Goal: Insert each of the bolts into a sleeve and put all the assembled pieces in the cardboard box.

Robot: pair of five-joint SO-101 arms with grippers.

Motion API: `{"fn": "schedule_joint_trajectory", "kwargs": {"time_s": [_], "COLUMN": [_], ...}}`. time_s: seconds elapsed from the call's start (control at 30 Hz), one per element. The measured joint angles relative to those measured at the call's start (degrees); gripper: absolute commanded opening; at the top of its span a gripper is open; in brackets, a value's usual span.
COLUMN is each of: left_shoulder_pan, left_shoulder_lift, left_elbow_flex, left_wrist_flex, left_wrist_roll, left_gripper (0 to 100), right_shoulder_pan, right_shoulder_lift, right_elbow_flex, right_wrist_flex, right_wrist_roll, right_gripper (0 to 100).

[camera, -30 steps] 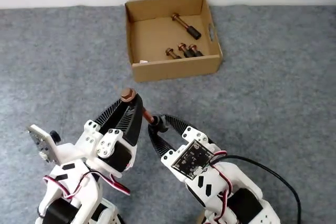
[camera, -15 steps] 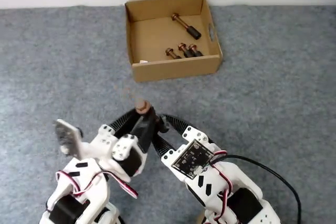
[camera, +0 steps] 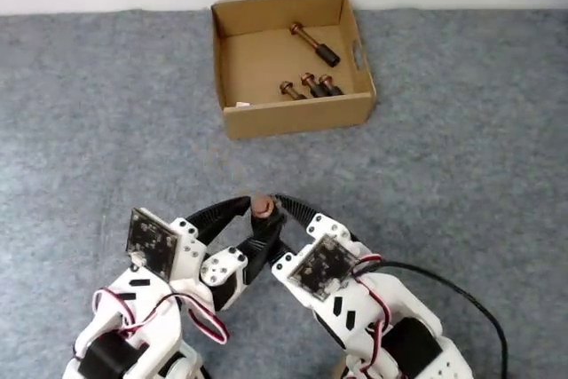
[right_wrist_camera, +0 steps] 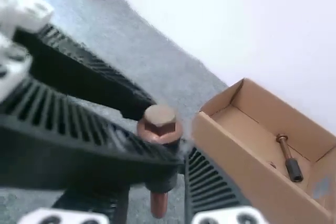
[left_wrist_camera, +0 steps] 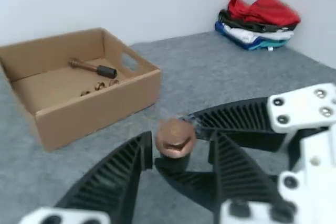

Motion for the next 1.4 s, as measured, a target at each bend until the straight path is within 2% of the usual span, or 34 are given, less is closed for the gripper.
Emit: {"fn": "schedule_joint_trajectory", "kwargs": {"time_s": [0.4,0.5,0.57,0.67,0.73,0.83,1.0,1.23,1.4], "left_shoulder_pan": [0.18,-2.11,-4.92,-9.93,-13.45,-18.73,-24.79,-29.45,-30.77], "left_shoulder_lift": [0.09,0.09,0.09,0.09,0.09,0.0,0.09,0.7,0.7], "left_elbow_flex": [-7.47,-9.58,-10.2,-10.2,-9.93,-6.42,3.25,18.81,24.79], "left_wrist_flex": [3.6,4.66,4.92,4.92,4.92,4.92,4.84,-3.25,-6.86], "left_wrist_roll": [-0.53,-0.53,-0.97,-3.6,-4.48,-4.75,-4.92,-13.98,-15.03], "left_gripper": [21,20,15,2,1,0,0,0,0], "right_shoulder_pan": [-0.18,-0.26,-0.26,-0.18,1.05,5.1,13.8,29.1,35.25], "right_shoulder_lift": [0.0,0.0,0.0,0.0,0.0,0.0,0.0,0.26,6.51], "right_elbow_flex": [0.0,0.0,0.0,0.0,0.0,0.0,0.0,-0.26,-8.18], "right_wrist_flex": [0.0,0.0,0.0,0.0,0.88,3.78,5.01,5.1,12.48], "right_wrist_roll": [0.0,0.0,0.0,0.0,0.0,-0.53,-6.51,-17.41,-25.23], "right_gripper": [0.8,0.8,0.8,0.8,0.8,0.8,0.8,0.8,0.8]}}
